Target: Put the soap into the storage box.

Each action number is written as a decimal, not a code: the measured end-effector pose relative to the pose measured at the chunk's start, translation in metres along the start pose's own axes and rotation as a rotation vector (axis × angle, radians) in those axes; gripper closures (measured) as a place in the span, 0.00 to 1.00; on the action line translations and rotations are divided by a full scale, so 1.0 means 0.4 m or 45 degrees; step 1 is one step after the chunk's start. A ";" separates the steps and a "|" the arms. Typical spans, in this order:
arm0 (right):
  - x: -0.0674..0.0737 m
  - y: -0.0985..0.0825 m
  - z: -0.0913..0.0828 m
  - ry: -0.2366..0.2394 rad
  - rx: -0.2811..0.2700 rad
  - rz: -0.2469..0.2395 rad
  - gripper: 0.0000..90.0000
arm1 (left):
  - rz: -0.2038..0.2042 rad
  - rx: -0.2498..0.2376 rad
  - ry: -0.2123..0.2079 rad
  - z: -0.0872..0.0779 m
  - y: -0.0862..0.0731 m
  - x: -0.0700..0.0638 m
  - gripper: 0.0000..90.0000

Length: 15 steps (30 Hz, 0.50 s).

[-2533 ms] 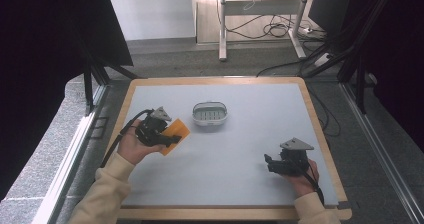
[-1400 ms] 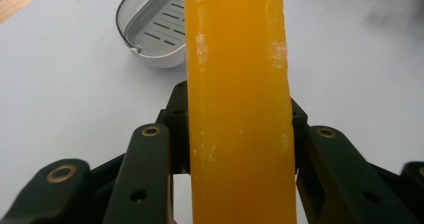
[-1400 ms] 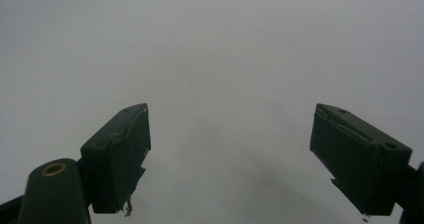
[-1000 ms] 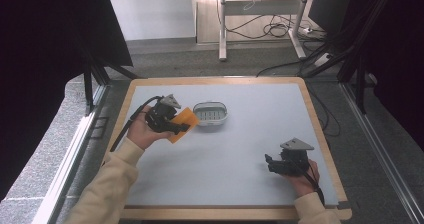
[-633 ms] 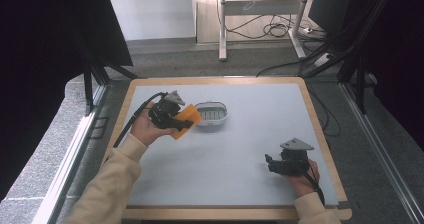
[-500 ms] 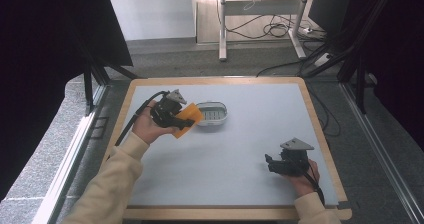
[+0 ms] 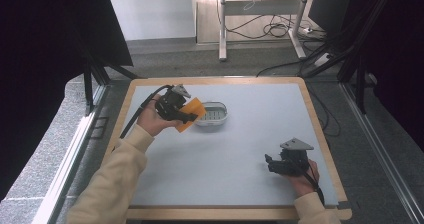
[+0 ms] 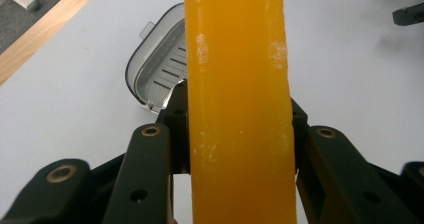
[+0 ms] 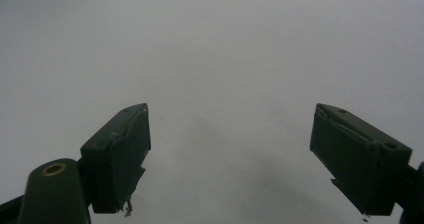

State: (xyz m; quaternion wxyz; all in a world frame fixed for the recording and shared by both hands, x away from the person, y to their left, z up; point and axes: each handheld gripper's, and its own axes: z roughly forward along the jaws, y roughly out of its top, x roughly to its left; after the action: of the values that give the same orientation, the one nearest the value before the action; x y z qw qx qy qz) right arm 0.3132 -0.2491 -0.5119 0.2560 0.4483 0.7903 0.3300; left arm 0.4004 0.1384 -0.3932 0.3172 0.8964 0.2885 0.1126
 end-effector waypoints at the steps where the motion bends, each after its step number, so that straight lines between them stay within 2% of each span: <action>1: 0.000 0.000 0.000 -0.001 0.000 0.001 0.19 | 0.003 -0.003 -0.001 0.001 0.002 0.002 0.69; 9: -0.002 0.000 -0.002 -0.004 -0.008 0.003 0.19 | 0.015 0.021 0.012 0.019 0.015 0.016 0.69; 15: -0.003 0.001 -0.004 0.004 -0.015 0.005 0.19 | 0.023 0.018 -0.004 0.029 0.024 0.032 0.69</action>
State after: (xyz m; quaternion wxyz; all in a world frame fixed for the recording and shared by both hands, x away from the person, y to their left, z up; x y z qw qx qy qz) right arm 0.3128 -0.2506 -0.5104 0.2570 0.4476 0.7879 0.3359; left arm 0.4196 0.1342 -0.3960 0.3104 0.9013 0.2807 0.1118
